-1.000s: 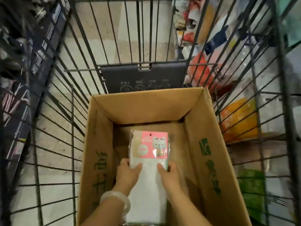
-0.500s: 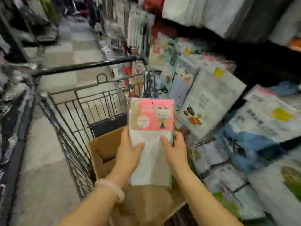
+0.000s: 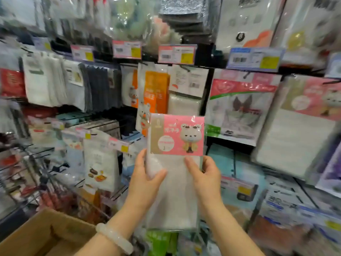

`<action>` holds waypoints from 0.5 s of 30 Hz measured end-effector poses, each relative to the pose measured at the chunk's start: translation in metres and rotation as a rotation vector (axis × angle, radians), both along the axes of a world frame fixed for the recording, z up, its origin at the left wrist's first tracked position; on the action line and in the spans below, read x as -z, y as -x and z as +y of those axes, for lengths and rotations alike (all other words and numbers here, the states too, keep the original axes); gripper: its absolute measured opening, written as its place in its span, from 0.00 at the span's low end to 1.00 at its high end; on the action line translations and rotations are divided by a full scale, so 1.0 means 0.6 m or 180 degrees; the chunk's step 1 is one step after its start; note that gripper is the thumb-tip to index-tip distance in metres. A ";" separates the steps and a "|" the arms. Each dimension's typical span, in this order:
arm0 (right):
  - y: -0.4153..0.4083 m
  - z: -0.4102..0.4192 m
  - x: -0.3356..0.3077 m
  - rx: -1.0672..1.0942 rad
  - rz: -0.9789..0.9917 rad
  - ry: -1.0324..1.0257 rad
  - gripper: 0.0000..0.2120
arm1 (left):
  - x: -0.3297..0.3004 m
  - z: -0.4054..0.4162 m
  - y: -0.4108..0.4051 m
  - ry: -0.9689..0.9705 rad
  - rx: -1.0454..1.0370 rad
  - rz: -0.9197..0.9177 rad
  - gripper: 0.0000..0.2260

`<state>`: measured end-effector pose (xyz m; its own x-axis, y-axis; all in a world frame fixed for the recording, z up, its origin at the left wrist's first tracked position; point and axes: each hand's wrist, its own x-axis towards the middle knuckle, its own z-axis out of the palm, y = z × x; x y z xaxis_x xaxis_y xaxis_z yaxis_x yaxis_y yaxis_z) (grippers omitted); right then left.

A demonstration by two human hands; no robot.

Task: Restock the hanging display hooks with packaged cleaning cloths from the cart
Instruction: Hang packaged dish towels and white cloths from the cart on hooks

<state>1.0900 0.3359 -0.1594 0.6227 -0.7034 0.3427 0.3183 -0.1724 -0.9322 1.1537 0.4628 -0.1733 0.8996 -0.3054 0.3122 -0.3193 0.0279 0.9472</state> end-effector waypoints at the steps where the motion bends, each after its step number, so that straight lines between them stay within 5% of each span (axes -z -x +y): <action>1: 0.030 -0.028 -0.009 0.0092 -0.0015 -0.0067 0.04 | -0.009 -0.032 0.019 0.0027 0.0116 0.0003 0.31; 15: 0.324 -0.349 -0.124 0.1190 0.0021 0.0466 0.12 | -0.101 -0.381 0.242 0.0330 0.1077 -0.0133 0.30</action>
